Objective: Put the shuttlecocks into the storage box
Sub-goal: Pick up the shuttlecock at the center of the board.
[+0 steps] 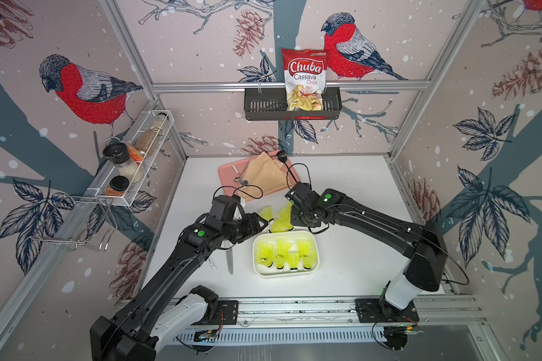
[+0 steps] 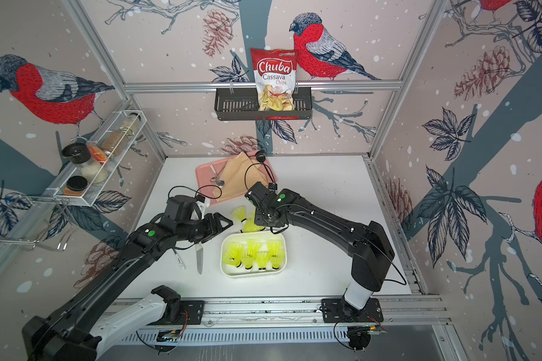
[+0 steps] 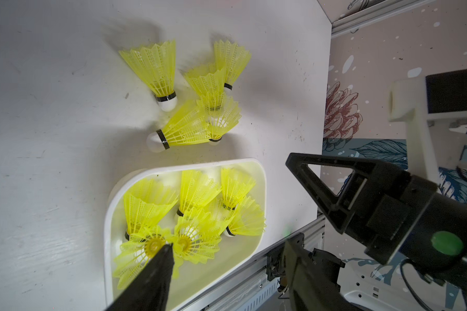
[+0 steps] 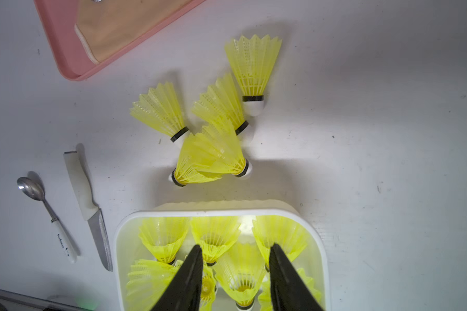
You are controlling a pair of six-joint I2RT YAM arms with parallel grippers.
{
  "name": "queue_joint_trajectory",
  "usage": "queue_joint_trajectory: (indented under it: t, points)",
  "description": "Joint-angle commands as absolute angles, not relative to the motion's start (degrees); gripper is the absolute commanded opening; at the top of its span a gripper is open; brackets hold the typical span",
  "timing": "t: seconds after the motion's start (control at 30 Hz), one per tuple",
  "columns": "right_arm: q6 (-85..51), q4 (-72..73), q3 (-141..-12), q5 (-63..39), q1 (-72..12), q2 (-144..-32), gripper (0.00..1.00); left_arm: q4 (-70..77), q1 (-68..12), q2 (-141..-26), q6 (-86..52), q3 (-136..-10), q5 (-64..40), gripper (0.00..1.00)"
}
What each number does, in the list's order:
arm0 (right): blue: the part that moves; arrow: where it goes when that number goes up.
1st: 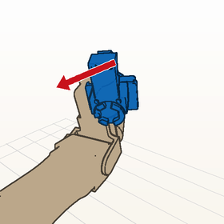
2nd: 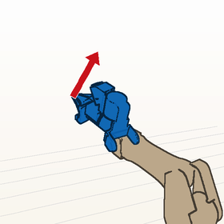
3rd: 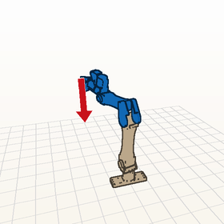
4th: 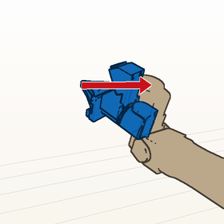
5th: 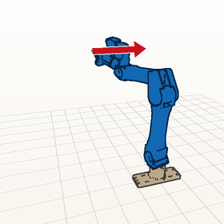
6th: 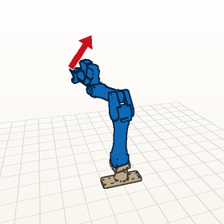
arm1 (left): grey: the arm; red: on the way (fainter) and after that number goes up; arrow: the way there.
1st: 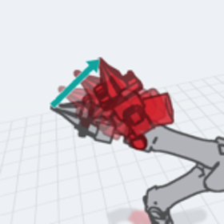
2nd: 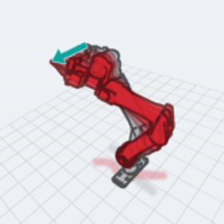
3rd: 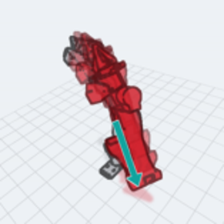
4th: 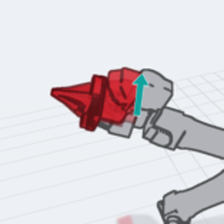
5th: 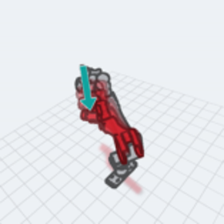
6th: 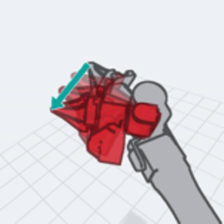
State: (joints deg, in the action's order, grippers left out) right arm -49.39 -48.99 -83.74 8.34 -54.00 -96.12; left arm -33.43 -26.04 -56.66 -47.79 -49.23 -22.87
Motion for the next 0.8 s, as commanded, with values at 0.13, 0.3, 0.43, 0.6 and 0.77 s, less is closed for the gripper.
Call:
queue_joint_trajectory:
  t: [0.13, 0.3, 0.43, 0.6, 0.77]
  points:
    - [-39.01, -43.44, -81.04, 3.93, -47.13, -98.3, 0.41, -25.85, -25.51, -64.36, -45.91, -50.54, -23.26, 0.67]
    - [-35.86, -40.03, -80.34, 1.09, -43.17, -101.92, 0.41, -22.02, -25.22, -68.95, -45.02, -50.5, -24.81, 0.66]
    - [-34.39, -39.12, -83.98, 0.34, -42.71, -107.83, 0.42, -18.54, -25.18, -73.36, -44.14, -51.27, -26.29, 0.66]
    - [-35.14, -38.51, -88.38, 0.59, -42.1, -113.55, 0.45, -16.23, -25.05, -80.05, -42.81, -53.66, -28.86, 0.67]
    - [-36.21, -38.2, -90.91, -0.24, -41.18, -117.14, 0.45, -13.95, -24.79, -82.62, -43.07, -54.97, -28.5, 0.69]
